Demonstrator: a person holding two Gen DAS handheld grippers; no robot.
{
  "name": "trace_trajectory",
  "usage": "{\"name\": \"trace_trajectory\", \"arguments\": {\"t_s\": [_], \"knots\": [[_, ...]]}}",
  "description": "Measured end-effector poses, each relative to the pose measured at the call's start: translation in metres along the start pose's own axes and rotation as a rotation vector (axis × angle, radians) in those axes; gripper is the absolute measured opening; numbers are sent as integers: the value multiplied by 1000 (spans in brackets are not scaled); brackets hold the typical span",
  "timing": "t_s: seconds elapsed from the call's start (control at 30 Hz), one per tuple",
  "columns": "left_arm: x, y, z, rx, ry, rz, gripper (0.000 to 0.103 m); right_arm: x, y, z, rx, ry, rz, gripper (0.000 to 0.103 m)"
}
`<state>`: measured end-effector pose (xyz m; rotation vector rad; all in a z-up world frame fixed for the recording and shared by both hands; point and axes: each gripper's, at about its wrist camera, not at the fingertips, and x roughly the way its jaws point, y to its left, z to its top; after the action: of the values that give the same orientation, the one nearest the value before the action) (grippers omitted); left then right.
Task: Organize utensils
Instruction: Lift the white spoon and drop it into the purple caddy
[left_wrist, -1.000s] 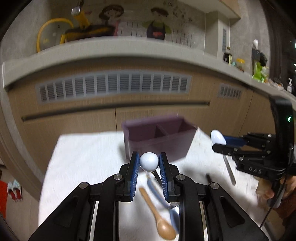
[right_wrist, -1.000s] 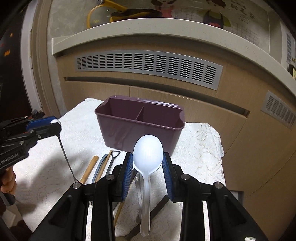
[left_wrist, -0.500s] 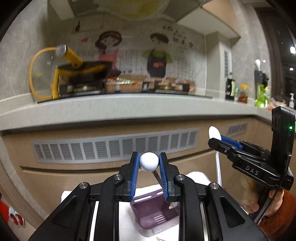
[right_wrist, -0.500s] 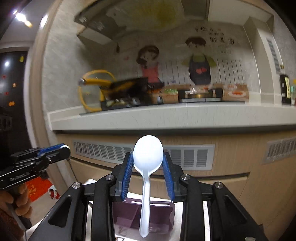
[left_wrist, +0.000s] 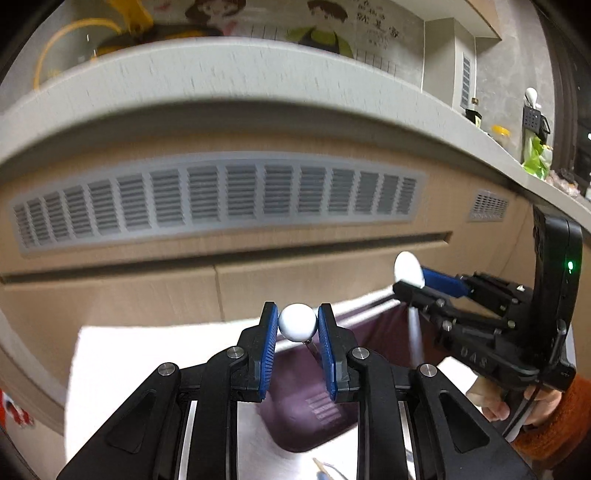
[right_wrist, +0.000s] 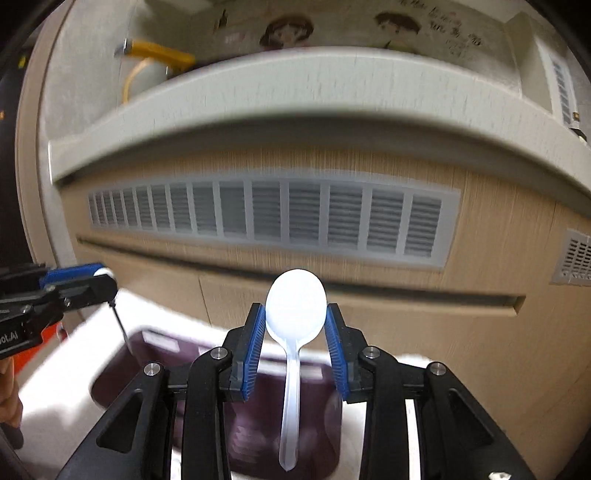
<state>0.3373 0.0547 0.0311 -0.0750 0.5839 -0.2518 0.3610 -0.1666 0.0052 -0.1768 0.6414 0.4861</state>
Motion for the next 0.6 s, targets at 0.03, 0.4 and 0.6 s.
{"name": "trace_trajectory", "arguments": {"t_s": [0.03, 0.4, 0.6], "knots": [[2, 0, -2, -16, 10, -12, 23, 0, 0, -5, -6, 25, 21, 32], [-55, -3, -11, -110, -81, 15, 32, -38, 4, -26, -34, 92, 29, 33], [-84, 5, -63, -183, -40, 57, 37, -90, 9, -44, -83, 79, -72, 33]]}}
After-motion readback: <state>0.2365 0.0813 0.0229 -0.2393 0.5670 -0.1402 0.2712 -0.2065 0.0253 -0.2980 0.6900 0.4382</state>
